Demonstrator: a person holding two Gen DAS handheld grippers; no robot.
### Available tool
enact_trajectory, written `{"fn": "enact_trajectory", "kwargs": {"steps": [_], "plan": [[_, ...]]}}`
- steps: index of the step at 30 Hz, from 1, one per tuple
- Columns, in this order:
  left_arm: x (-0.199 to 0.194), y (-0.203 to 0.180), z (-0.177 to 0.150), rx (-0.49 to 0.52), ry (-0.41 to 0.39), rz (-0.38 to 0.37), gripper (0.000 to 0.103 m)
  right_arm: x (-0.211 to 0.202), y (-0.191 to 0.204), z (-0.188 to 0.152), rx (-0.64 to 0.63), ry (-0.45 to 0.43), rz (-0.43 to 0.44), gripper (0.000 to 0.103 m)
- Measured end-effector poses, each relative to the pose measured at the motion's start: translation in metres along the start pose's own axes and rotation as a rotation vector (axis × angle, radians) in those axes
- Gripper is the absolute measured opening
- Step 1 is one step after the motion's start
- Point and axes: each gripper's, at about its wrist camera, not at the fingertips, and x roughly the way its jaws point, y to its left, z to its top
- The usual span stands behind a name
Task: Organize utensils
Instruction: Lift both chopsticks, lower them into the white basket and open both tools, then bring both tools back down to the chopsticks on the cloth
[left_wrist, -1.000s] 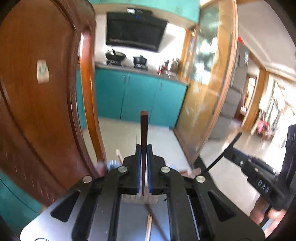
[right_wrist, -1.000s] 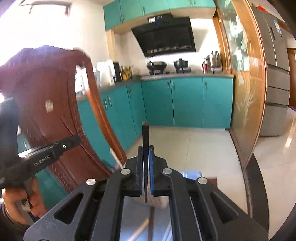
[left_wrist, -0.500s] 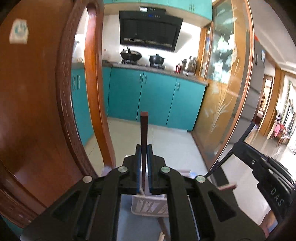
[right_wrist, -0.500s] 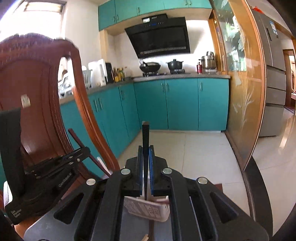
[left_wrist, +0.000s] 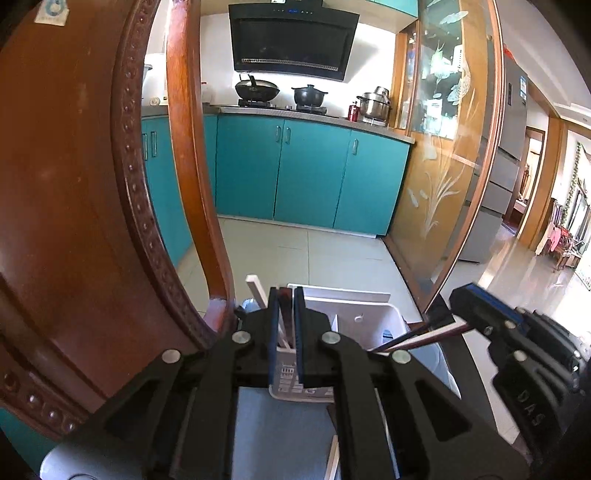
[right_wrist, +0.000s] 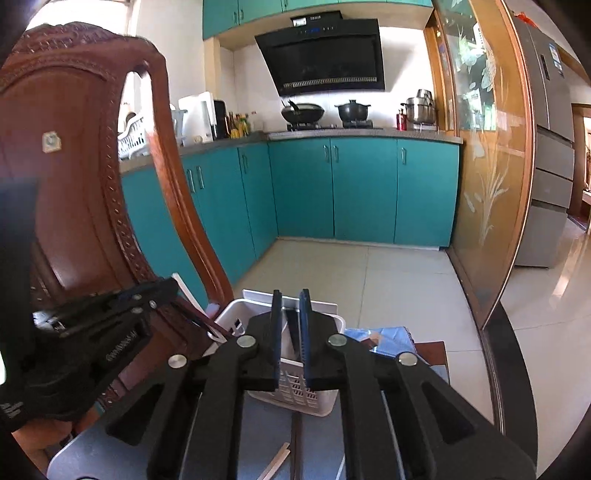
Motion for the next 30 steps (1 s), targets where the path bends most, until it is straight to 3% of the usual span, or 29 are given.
{"fn": "enact_trajectory", "kwargs": {"steps": [6,9,10,12,14,16,18,22,27,30], "plan": [[-0.025,0.001,-0.018,-0.012,-0.01,-0.045,0.027,-0.063,-0.013,-0.012,0.037,-0.12,0.057,0.026],[-0.036,0.0,-0.042,-0.012,0.009,-0.076,0.032,-0.083,-0.023,-0.036,0.06,-0.106,0.069,0.029],[-0.037,0.0,-0.053,-0.013,0.026,-0.084,0.034,-0.083,-0.025,-0.047,0.067,-0.082,0.074,0.031],[-0.035,-0.003,-0.082,-0.005,0.089,-0.101,0.035,-0.066,-0.026,-0.079,0.049,0.059,0.049,0.033],[-0.024,-0.006,-0.12,0.005,0.198,-0.105,0.035,-0.029,-0.027,-0.12,0.019,0.281,-0.023,0.033],[-0.014,-0.009,-0.152,0.009,0.292,-0.114,0.035,-0.002,-0.031,-0.153,0.047,0.44,-0.038,0.033],[-0.005,-0.011,-0.188,0.021,0.391,-0.117,0.035,0.016,-0.034,-0.172,0.076,0.518,-0.04,0.033],[-0.005,-0.011,-0.231,0.026,0.507,-0.117,0.035,0.042,-0.022,-0.19,0.051,0.608,-0.025,0.033],[-0.018,-0.012,-0.241,0.058,0.499,-0.116,0.04,0.057,-0.007,-0.205,-0.003,0.643,-0.051,0.034],[-0.021,-0.008,-0.242,0.051,0.501,-0.112,0.04,0.052,-0.01,-0.208,0.039,0.643,-0.05,0.012]]}}
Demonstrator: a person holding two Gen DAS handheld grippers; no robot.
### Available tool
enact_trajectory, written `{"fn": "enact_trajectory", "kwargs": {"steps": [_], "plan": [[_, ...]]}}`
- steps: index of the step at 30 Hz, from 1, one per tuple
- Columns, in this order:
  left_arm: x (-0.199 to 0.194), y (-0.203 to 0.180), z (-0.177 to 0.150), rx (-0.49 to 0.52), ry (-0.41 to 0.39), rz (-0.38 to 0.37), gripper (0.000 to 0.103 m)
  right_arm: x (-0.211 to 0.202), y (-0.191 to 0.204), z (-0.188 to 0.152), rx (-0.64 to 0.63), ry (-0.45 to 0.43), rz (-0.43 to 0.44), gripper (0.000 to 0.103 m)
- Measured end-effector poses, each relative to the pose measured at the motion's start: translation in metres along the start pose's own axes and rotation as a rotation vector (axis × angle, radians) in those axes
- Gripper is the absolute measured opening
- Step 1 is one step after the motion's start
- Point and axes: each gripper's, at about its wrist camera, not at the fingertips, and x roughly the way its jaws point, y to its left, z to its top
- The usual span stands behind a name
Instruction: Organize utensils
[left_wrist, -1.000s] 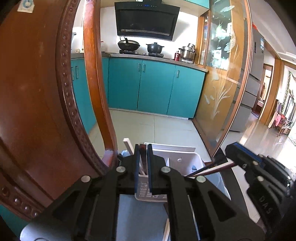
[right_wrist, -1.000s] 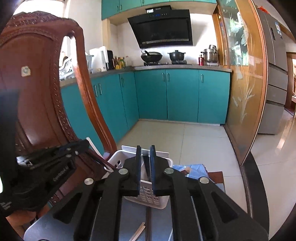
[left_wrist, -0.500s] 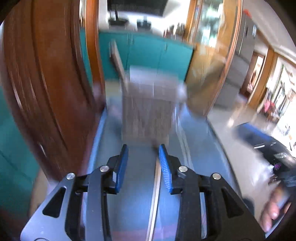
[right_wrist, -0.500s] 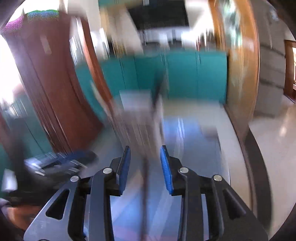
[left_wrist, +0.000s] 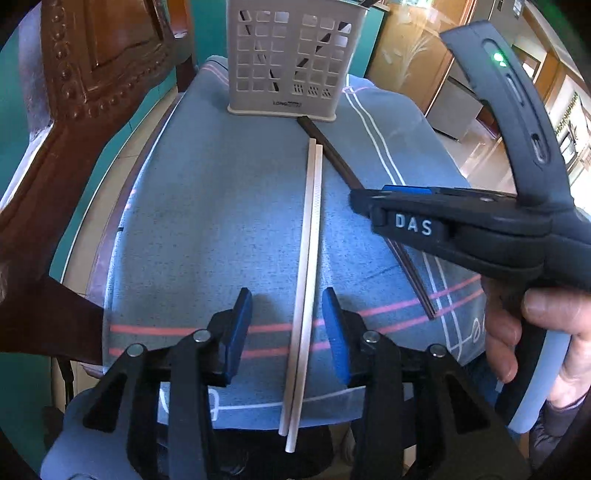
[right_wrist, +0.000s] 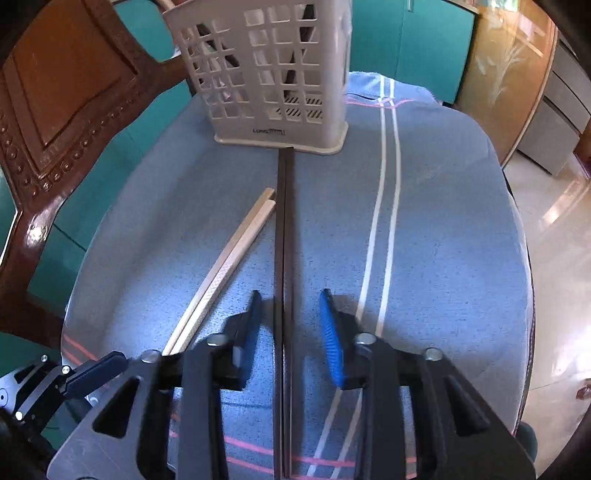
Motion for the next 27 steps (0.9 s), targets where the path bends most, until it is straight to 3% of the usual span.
{"fn": "enact_trajectory", "kwargs": {"steps": [6,10,14,18,21,27], "plan": [[0.001,0.001,0.005,-0.012,0.003,-0.005,0.043,-0.02,-0.027,-0.012,0.13,0.006,0.032,0.011],[0.003,0.0,0.009,-0.01,0.003,-0.008,0.043,-0.043,-0.041,-0.022,0.159,-0.059,0.078,0.011],[0.003,0.001,0.011,-0.019,0.003,-0.009,0.045,-0.051,-0.045,-0.026,0.134,-0.059,0.004,0.012],[0.0,0.003,0.013,-0.028,-0.002,-0.009,0.048,-0.043,-0.054,-0.025,0.168,-0.05,-0.018,0.014],[0.001,0.002,0.013,-0.025,0.001,-0.006,0.051,-0.027,-0.051,-0.023,0.128,0.01,-0.051,0.019],[0.005,0.0,0.012,-0.008,0.013,0.001,0.054,-0.02,-0.032,-0.023,0.058,0.01,-0.062,0.025]]}}
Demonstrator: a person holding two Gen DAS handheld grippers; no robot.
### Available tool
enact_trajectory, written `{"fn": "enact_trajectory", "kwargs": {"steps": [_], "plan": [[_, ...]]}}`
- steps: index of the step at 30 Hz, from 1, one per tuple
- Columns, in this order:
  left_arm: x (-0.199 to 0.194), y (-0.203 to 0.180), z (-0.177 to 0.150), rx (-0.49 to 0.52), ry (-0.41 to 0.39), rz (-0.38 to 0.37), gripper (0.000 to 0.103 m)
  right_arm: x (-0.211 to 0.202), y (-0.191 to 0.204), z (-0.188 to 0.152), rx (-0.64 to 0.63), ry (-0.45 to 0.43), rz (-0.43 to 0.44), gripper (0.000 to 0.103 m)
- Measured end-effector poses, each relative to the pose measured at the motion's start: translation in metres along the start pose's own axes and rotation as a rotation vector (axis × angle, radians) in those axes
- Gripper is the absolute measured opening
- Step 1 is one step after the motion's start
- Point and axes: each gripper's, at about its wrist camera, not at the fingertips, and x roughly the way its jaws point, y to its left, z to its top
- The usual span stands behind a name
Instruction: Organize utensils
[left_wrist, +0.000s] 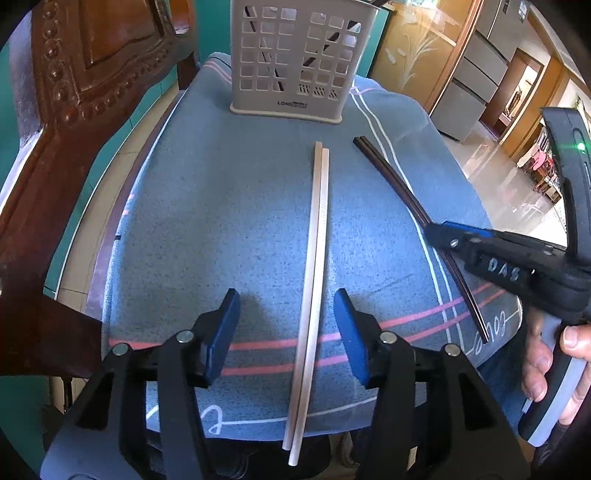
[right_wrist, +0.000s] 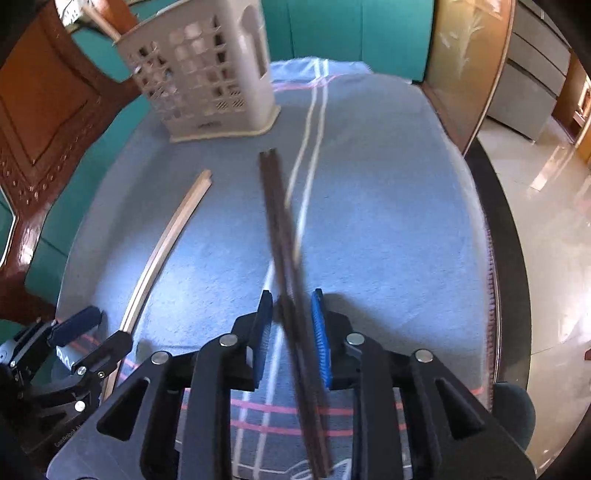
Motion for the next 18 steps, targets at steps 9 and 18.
{"fn": "enact_trajectory", "kwargs": {"steps": [9,18], "plan": [[0.005,-0.004,0.002,0.024,0.002,0.009,0.058,-0.002,-0.003,0.0,0.044,0.014,0.077,0.025],[0.007,0.0,0.007,0.012,0.004,-0.007,0.06,-0.004,-0.01,0.005,0.063,0.01,0.051,0.026]]}}
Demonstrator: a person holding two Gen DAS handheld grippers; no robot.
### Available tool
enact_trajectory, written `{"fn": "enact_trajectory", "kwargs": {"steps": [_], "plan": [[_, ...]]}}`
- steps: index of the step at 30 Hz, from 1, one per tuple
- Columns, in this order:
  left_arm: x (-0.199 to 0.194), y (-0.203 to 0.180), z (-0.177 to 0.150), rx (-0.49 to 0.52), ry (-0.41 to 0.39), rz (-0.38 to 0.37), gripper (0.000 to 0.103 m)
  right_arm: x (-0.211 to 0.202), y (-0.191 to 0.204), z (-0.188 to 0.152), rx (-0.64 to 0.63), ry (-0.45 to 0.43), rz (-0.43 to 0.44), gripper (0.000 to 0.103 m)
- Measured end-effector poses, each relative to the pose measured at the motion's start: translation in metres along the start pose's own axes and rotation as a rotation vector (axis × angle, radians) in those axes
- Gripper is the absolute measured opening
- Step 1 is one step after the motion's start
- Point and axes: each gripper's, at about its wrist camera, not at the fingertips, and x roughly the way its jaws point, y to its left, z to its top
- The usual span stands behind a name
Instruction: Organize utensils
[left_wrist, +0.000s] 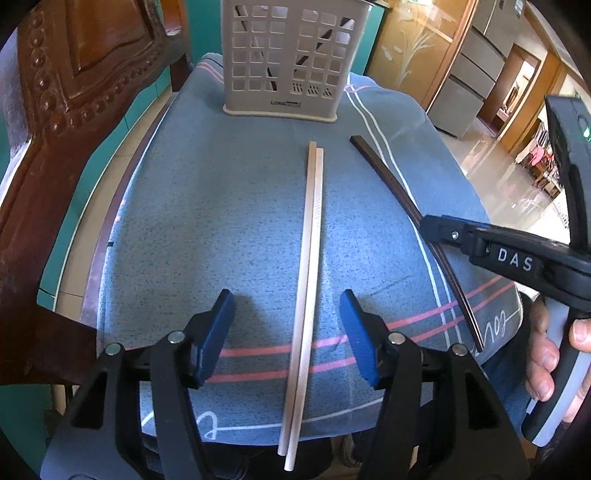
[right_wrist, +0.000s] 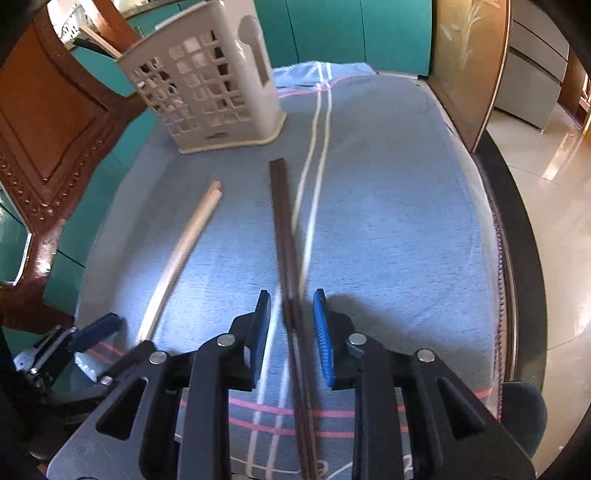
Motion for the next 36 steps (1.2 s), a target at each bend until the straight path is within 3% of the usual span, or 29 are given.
{"fn": "enact_trajectory", "kwargs": {"steps": [9,13,16,20,24,26,28,30,36], "plan": [[0.003,0.003,0.005,0.006,0.003,0.016,0.058,-0.005,-0.007,0.001,0.023,-0.039,0.026,0.027],[0.003,0.0,0.005,0.021,-0.004,0.034,0.017,-0.001,-0.011,0.003,0.023,-0.025,-0.006,0.028],[0.003,-0.004,0.004,0.031,-0.011,0.043,0.014,0.002,-0.013,0.002,0.035,-0.021,0.006,0.031],[-0.005,-0.005,0.003,-0.004,-0.029,-0.023,0.006,0.001,-0.012,0.003,0.031,-0.026,0.007,0.032],[-0.031,-0.007,0.008,-0.024,-0.11,-0.09,0.007,-0.001,-0.013,0.004,0.034,-0.033,0.005,0.032],[-0.038,-0.006,0.01,-0.024,-0.134,-0.082,0.007,0.0,-0.014,0.004,0.025,-0.032,-0.008,0.032],[-0.036,-0.003,0.011,-0.03,-0.124,-0.065,0.018,0.002,-0.013,0.004,0.008,-0.03,-0.025,0.032],[-0.028,0.001,0.012,-0.049,-0.1,-0.064,0.022,0.002,-0.011,0.005,-0.011,-0.031,-0.034,0.032],[-0.009,0.013,0.008,-0.086,-0.036,-0.042,0.027,0.006,-0.004,0.006,-0.069,-0.035,-0.034,0.034]]}}
